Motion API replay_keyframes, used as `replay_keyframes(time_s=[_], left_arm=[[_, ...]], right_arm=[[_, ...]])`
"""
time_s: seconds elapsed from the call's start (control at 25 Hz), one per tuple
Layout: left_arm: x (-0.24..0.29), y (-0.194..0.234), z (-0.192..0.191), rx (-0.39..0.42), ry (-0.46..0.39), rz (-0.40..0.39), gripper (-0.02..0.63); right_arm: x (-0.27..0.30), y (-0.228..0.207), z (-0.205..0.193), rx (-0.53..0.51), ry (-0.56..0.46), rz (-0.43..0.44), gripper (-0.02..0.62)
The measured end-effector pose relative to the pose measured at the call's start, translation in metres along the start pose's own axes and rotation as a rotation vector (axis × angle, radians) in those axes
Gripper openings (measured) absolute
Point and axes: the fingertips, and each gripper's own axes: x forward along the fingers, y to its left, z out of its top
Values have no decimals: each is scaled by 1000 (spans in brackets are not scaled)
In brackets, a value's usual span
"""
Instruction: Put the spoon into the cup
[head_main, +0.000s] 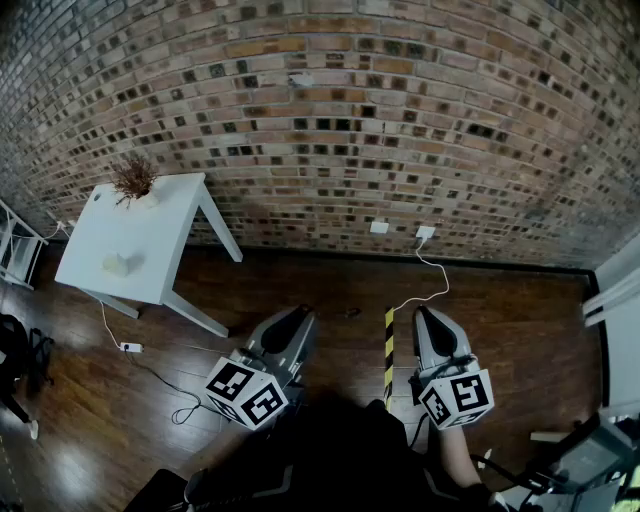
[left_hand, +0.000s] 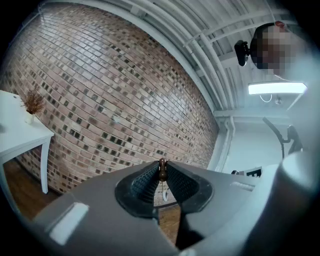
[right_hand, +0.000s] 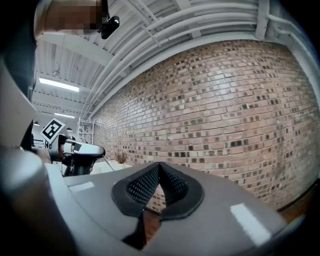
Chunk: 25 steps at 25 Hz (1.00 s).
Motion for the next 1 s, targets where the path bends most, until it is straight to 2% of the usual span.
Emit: replay_keyframes(time_s=[0.16,0.52,0.8,0.92,1.0], left_arm=[[-11,24,-3,-1,-16,-12,40],[-15,61,7,-12,-69,61,40],[0,109,28,-4,-75,188,40],[8,137,43,-20,-83,256,40],[12,150,56,-1,-83,285,40]], right_arm=[[11,29,-11,-7,15,-3,6],[50,51,-9,-50,24,105,6],[122,55,-17,0,31,241,6],[165,54,-11,19,25,289,6],[191,57,-4,19,11,337,6]])
